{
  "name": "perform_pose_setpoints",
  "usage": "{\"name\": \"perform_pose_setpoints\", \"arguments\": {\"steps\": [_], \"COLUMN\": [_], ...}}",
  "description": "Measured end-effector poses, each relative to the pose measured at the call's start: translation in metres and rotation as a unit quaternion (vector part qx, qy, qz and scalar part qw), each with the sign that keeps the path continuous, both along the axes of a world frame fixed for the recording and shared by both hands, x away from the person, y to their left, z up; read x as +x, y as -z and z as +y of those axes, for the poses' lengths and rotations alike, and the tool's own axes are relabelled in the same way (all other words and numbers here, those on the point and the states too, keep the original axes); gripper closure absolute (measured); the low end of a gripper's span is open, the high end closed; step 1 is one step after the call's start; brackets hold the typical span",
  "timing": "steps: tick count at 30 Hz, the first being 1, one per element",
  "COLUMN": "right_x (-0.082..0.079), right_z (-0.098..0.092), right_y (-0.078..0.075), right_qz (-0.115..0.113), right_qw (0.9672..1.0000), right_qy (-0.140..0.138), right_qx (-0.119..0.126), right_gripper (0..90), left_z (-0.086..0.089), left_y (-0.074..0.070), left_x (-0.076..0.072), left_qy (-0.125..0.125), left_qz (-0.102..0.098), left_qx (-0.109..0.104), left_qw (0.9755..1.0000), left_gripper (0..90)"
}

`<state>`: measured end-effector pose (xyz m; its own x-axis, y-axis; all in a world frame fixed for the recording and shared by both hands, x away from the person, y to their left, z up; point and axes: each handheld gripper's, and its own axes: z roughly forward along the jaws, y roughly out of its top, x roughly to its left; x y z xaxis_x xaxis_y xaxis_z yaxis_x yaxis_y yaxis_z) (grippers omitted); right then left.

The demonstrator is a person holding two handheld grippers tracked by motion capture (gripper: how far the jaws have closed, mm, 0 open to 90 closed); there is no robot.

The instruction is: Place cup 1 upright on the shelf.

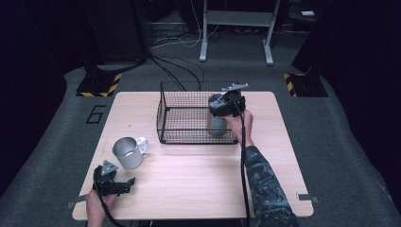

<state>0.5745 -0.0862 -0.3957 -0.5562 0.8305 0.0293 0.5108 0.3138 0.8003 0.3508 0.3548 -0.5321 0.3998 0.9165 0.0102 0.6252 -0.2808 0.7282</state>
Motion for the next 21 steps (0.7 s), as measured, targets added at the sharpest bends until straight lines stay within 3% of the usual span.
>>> {"name": "perform_pose_setpoints", "arguments": {"steps": [9,13,21], "right_x": [-0.002,-0.008,-0.026], "right_z": [-0.003,-0.005,-0.012], "right_y": [-0.01,-0.018,-0.036], "right_qz": [-0.004,-0.011,-0.028], "right_qw": [1.0,0.9997,0.9992], "right_qy": [0.003,0.004,-0.004], "right_qx": [-0.002,-0.021,-0.027], "right_gripper": [0.0,0.0,0.0], "left_z": [0.0,0.0,0.0], "left_y": [0.0,0.0,0.0], "left_x": [0.0,0.0,0.0], "left_qy": [0.0,0.0,0.0], "left_qz": [0.0,0.0,0.0], "left_qx": [0.0,0.0,0.0], "left_qw": [1.0,1.0,1.0], "left_gripper": [2.3,2.4,2.4]}}
